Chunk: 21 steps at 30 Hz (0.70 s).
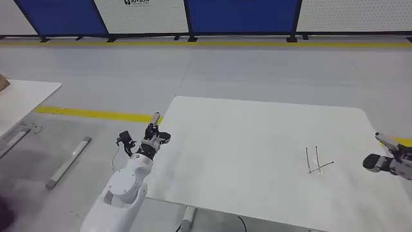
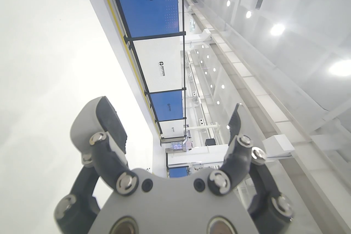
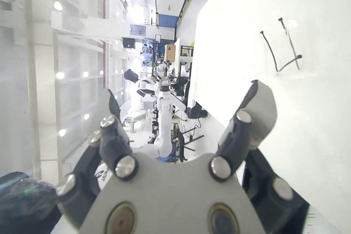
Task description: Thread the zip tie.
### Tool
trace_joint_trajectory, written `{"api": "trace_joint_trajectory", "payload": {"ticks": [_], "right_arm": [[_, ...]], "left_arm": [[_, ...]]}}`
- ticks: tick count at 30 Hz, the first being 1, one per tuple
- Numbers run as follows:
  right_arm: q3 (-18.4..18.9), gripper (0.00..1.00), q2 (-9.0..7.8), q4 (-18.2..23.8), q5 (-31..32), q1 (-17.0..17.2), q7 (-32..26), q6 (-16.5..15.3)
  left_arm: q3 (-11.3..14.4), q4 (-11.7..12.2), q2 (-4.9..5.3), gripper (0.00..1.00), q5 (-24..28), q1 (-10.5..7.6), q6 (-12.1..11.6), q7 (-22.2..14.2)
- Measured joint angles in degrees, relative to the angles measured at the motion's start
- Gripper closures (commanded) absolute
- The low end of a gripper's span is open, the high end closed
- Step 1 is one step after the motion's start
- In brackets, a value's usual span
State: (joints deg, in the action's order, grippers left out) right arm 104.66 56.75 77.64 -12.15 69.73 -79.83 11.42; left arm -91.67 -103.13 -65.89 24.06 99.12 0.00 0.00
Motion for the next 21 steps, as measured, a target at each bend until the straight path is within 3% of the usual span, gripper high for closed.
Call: {"api": "trace_joint_trajectory", "payload": {"ticks": [7,11,21], "right_arm": [[-10.4,0.00,-0.10,-15.0,5.9,-10.5,0.9,-0.9],[-13.8,0.00,-0.03,-21.6,7.7,-13.6,0.2,-2.2],[-14.0,0.00,-0.03,-21.8,7.8,-13.7,0.2,-2.2]], "left_arm": [[0.0,0.0,0.00,0.00,0.0,0.00,0.0,0.0],[0.0,0.0,0.00,0.00,0.0,0.00,0.0,0.0],[0.0,0.0,0.00,0.00,0.0,0.00,0.0,0.0]]}}
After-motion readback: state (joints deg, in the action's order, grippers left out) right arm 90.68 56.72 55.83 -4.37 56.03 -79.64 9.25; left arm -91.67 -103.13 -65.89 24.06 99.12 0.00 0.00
